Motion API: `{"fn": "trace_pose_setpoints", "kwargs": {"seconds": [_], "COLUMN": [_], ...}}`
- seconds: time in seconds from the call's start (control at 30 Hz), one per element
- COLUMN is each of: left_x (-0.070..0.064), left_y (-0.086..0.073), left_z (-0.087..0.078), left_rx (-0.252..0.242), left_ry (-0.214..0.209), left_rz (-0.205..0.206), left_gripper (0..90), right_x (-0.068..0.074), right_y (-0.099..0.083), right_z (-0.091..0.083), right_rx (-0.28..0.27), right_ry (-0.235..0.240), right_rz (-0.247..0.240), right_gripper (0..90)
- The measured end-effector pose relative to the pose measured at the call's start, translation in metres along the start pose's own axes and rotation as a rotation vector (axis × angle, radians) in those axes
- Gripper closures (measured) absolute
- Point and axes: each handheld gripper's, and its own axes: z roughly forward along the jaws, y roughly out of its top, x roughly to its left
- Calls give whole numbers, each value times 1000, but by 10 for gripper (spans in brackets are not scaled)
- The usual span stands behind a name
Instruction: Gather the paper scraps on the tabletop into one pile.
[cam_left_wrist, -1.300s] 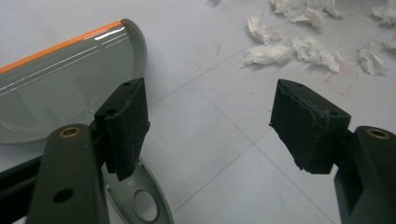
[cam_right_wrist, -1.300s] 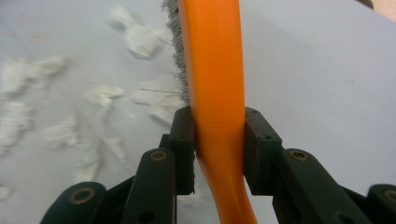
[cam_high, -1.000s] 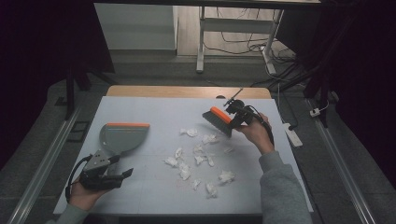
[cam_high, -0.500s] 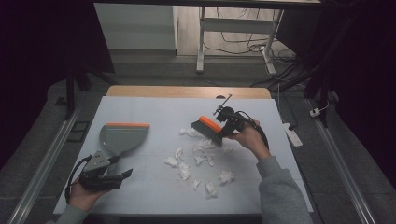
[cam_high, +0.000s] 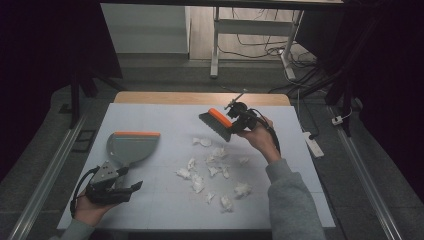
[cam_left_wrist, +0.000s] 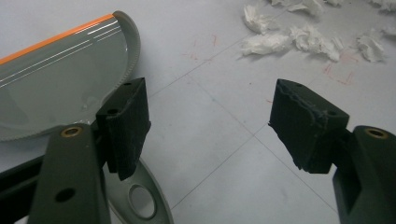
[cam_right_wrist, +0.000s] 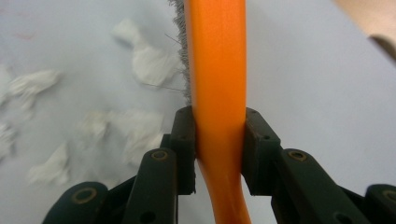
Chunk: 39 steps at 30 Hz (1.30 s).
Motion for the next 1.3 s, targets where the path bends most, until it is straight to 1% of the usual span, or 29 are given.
{"fn": "trace_pose_setpoints", "kwargs": {"seconds": [0.03, 0.1, 0.13, 0.2, 0.33, 0.37, 0.43, 0.47, 0.53, 0.67, 0.7, 0.83, 0.87, 0.9, 0.93, 0.97, 1.0, 1.07, 1.13, 1.17, 1.2, 1.23, 1.3], "left_x": [0, 0, 0, 1, 2, 3, 3, 4, 4, 3, 3, 2, 2, 2, 2, 2, 2, 2, 2, 2, 2, 2, 2], "left_y": [0, 0, 0, -1, -1, -2, -3, -3, -3, -3, -3, -2, -2, -2, -2, -2, -2, -2, -2, -2, -2, -2, -2], "left_z": [0, 0, 0, -1, -2, -2, -1, -1, -1, -1, -1, -1, -1, 0, 0, 0, 0, 0, 0, 0, 0, 1, 1], "left_rx": [-2, -5, -5, -6, -11, -11, -8, -8, -9, -10, -10, -7, -6, -6, -5, -4, -4, -5, -5, -5, -5, -3, -3], "left_ry": [1, -1, -1, 0, 0, -1, -1, -1, -1, -1, -1, -2, -2, -2, -2, -3, -2, -1, -1, -2, -2, -3, -2], "left_rz": [-1, -3, -3, -5, -11, -12, -13, -13, -15, -15, -13, -9, -9, -10, -9, -8, -8, -10, -10, -11, -13, -13, -14], "left_gripper": [294, 295, 294, 295, 296, 296, 296, 296, 296, 296, 297, 297, 297, 297, 297, 297, 296, 297, 296, 297, 296, 296, 296], "right_x": [0, 0, -1, -1, 1, 3, 5, 8, 14, 30, 35, 48, 49, 49, 49, 48, 46, 42, 39, 38, 37, 36, 33], "right_y": [5, 15, 19, 27, 39, 41, 43, 43, 43, 40, 38, 28, 26, 24, 22, 20, 19, 16, 12, 10, 8, 6, 1], "right_z": [3, 11, 16, 26, 43, 45, 49, 49, 48, 43, 42, 34, 32, 29, 25, 21, 16, 8, 1, -2, -5, -6, -9], "right_rx": [-1, 13, 24, 48, 98, 104, 118, 113, 125, 167, 172, 186, 181, 170, 148, 110, 89, 38, -3, -16, -26, -37, -42], "right_ry": [-3, 5, 3, 10, -15, -13, 13, 27, 55, 66, 71, 126, 133, 152, 153, 142, 143, 144, 131, 123, 125, 129, 146], "right_rz": [-7, -17, -36, -55, -121, -126, -143, -145, -174, -270, -286, -332, -335, -331, -329, -307, -275, -232, -212, -203, -191, -178, -147], "right_gripper": [687, 687, 687, 687, 688, 688, 688, 689, 689, 690, 690, 691, 691, 691, 691, 691, 690, 690, 690, 690, 690, 690, 690]}}
